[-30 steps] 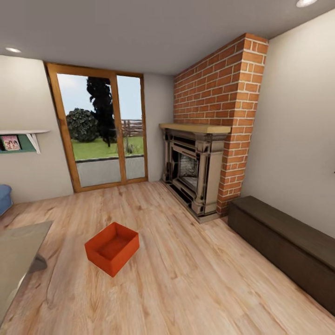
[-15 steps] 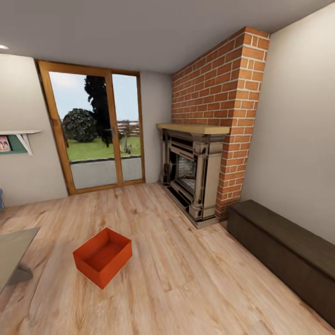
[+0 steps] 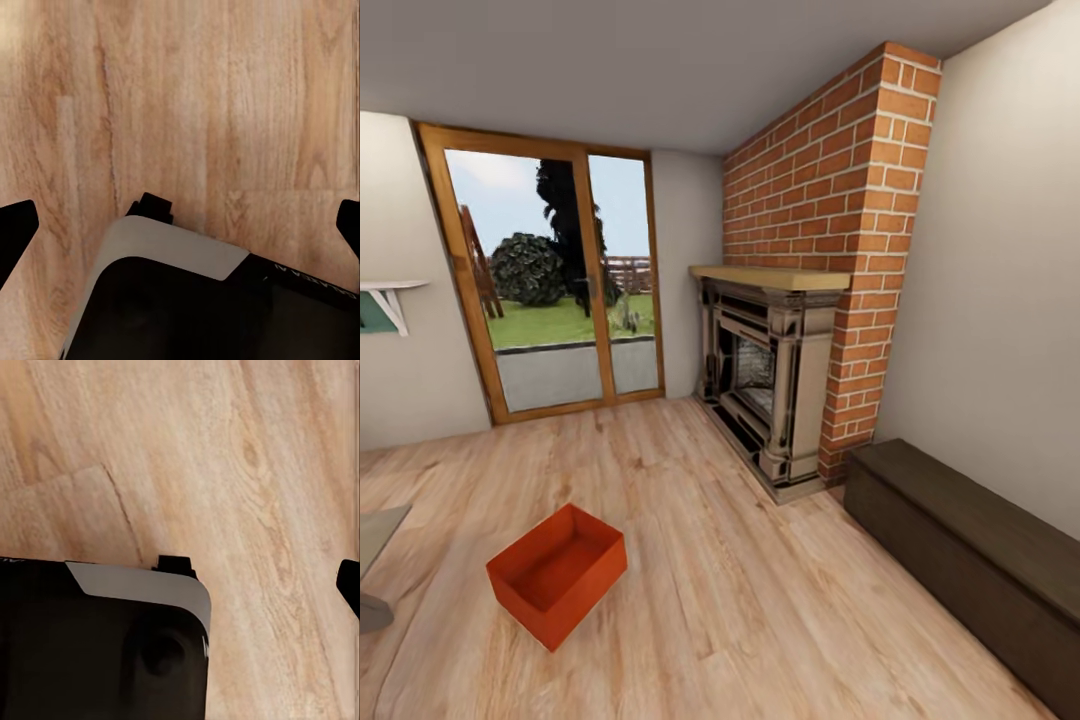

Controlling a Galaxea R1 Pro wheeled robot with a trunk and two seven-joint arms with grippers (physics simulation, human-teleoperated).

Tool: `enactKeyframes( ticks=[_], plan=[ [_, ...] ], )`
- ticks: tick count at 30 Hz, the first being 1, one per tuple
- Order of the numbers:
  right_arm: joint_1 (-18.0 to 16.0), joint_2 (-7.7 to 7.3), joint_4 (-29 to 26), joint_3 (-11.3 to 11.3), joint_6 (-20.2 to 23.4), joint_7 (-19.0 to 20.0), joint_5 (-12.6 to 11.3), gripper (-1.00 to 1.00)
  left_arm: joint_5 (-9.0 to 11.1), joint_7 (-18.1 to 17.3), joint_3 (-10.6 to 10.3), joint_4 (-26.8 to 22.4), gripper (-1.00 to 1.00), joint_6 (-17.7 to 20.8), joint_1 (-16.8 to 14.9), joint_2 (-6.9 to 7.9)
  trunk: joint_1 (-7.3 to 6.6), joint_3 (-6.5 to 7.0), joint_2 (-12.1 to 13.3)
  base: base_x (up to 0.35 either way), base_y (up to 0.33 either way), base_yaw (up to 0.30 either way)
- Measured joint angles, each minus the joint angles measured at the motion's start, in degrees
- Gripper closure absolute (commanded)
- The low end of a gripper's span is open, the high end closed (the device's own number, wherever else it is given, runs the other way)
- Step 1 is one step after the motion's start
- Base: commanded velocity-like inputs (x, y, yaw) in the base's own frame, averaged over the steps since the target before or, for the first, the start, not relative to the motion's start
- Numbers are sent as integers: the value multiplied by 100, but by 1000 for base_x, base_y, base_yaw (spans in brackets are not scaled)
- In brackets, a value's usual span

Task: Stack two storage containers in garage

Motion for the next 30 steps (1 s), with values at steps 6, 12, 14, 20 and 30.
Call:
enactKeyframes(
  ticks=[6, 12, 14, 20, 30],
  plan=[
    [-1, -42, 0, -6, -22, 17, 7, -100, 0, 0, 0, -1, -100, -1, 1, 0, 0, 0, 0, 289, -176, 127],
    [-1, -51, 0, -8, -19, 40, 18, -100, -3, 0, 0, -2, -100, -1, 1, 1, 0, 0, 0, 289, -188, 257],
    [-1, -52, 0, -9, -17, 44, 22, -100, -2, 0, 0, -2, -100, -1, 1, 1, 0, 0, 0, 288, -192, 268],
    [-1, -52, 0, -8, -17, 45, 20, -100, -2, 0, 0, -2, -100, -1, 1, 1, 0, 0, 0, 288, -192, 269],
    [-1, -52, 0, -9, -17, 43, 6, -100, -1, 0, 0, -2, -100, -1, 1, 1, 0, 0, 0, 288, -193, 269]
  ],
)
